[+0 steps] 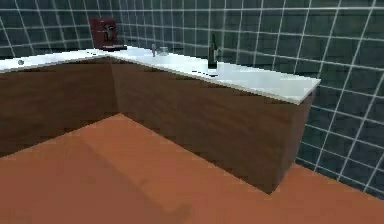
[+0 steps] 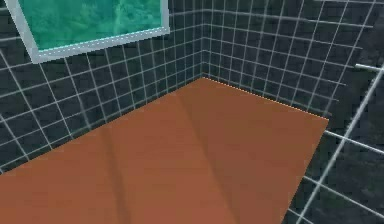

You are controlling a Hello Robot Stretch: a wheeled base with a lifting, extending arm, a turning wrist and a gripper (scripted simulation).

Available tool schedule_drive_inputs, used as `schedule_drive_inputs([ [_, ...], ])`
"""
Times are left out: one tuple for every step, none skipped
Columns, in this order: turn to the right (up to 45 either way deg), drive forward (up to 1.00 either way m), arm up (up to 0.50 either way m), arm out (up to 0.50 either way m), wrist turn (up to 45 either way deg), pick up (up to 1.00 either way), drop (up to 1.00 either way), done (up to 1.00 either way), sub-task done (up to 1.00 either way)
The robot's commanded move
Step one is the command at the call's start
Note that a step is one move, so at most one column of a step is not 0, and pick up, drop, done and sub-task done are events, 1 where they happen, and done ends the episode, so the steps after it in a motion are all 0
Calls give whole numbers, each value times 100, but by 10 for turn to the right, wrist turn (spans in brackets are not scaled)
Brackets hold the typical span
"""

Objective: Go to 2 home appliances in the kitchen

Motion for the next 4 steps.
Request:
schedule_drive_inputs([
  [-270,0,0,0,0,0,0,0,0],
  [0,100,0,0,0,0,0,0,0],
  [0,100,0,0,0,0,0,0,0],
  [0,35,0,0,0,0,0,0,0],
])
